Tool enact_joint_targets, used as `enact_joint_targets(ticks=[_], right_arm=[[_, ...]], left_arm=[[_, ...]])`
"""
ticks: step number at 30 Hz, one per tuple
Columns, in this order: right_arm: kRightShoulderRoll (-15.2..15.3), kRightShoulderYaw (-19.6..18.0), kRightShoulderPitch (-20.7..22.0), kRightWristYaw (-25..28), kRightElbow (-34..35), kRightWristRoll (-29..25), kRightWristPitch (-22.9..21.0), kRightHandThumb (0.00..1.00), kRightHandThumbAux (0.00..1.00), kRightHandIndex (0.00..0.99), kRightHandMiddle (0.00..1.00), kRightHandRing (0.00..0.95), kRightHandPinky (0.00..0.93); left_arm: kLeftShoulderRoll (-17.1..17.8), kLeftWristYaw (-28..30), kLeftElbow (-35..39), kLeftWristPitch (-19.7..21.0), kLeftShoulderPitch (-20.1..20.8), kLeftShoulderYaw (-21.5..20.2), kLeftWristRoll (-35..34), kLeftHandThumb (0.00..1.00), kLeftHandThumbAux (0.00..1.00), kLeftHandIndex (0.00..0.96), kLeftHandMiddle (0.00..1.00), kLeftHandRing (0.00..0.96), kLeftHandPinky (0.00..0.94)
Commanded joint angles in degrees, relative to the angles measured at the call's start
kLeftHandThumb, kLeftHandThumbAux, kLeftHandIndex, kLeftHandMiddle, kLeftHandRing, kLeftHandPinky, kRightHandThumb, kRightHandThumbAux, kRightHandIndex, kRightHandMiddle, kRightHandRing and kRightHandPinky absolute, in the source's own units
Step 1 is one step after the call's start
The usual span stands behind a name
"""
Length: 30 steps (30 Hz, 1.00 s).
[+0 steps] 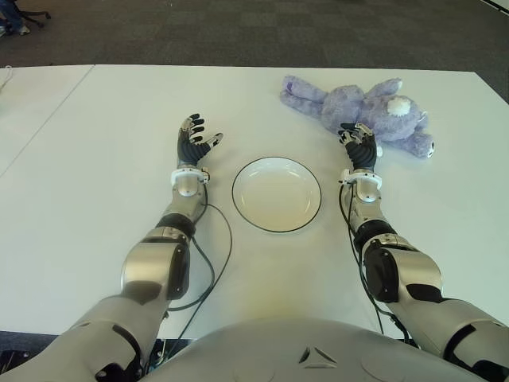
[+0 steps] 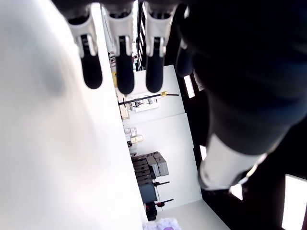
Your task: Put the doll into the plate.
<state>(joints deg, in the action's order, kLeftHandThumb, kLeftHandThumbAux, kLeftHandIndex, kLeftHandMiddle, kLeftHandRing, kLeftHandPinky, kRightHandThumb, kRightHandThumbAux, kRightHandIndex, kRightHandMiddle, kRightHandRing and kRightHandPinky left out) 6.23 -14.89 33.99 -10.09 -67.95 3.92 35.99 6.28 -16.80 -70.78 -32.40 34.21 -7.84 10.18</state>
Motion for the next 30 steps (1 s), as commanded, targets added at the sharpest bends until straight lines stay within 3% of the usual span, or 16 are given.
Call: enact_joint_targets(ticks=[1,21,30], right_arm=[[-3.3,-0.6,-14.6,0.8,-8.8,-0.9,-4.3,0.671,0.745,0.399,0.315,0.323,0.332],[-3.3,-0.2,-14.6,-1.0,-8.8,-0.3,-3.7,0.671,0.745,0.401,0.320,0.335,0.350],[-5.9,5.2,-13.1,-16.1,-4.4,5.9,8.8,0.665,0.744,0.399,0.311,0.325,0.329]], left_arm=[[-3.7,0.3,-7.0,5.6,-12.1,1.0,0.6,0.107,0.813,0.179,0.231,0.237,0.237],[-4.0,0.2,-7.1,6.1,-11.9,0.6,0.4,0.138,0.819,0.180,0.234,0.245,0.256],[-4.0,0.8,-7.0,5.9,-12.0,0.2,-0.1,0.140,0.818,0.182,0.241,0.252,0.263]])
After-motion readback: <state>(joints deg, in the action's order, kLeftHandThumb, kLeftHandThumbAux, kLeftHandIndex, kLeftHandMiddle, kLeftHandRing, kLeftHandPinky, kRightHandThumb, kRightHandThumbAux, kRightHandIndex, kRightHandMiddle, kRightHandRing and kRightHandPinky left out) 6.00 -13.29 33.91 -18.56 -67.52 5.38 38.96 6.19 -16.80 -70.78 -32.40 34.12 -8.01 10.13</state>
